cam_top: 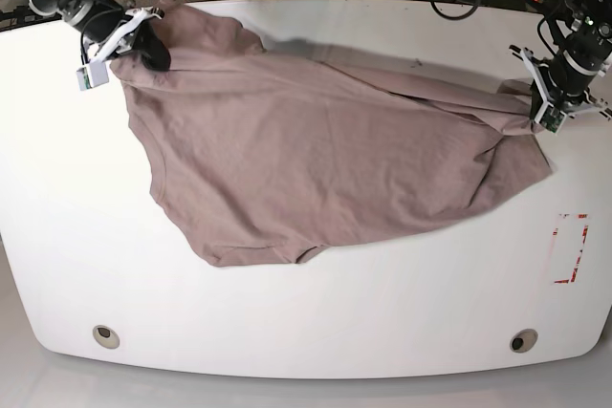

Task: Fold the T-shirt properly
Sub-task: 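Lift the shirt with both grippers, pull toward table edge, lay it back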

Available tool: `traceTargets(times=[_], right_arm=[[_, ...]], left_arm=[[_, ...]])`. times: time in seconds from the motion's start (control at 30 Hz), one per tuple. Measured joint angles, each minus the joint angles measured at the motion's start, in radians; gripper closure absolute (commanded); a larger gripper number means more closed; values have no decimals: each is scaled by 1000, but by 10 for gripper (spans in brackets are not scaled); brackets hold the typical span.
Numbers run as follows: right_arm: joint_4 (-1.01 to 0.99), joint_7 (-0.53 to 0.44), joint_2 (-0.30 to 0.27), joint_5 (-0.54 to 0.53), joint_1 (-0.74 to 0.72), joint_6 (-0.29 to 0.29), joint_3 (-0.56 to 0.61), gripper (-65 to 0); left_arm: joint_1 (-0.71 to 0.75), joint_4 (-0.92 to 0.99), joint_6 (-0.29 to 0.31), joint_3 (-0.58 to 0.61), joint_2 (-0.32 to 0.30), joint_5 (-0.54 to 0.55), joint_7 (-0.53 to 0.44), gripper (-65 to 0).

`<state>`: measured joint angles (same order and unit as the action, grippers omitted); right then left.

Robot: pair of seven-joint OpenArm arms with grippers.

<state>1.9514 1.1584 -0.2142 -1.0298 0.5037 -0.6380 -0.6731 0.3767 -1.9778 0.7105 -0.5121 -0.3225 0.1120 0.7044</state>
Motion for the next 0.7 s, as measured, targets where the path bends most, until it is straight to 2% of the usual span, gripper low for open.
traceTargets(times=[0.07,0.23,0.37,0.47,0.57,0.63,0.7], right_arm=[[-2,8,-15,2,-60,-26,1,0],[-14,-5,-87,10,-198,-24,-3,0],[-117,0,-139,72,-335,-23,1,0],[-186,4,-167,108,-431,-24,5,0],[-256,5,-212,156,-545,-26,70,0],[-285,-1,-222,172,-608,-32,89,0],[-306,-6,-227,235,-684,-32,111,0]], left_arm=[[-68,-1,-3,0,19,-8,1,-18],[-187,-1,-6,86,24,-13,2,-18],[-278,2,-2,166,26,-7,1,-21],[-333,4,-33,192,34,-7,6,-21],[-394,4,-82,198,53,-4,2,-22],[-428,5,-113,196,74,-14,5,-22],[-468,7,-118,200,92,-4,5,-22]])
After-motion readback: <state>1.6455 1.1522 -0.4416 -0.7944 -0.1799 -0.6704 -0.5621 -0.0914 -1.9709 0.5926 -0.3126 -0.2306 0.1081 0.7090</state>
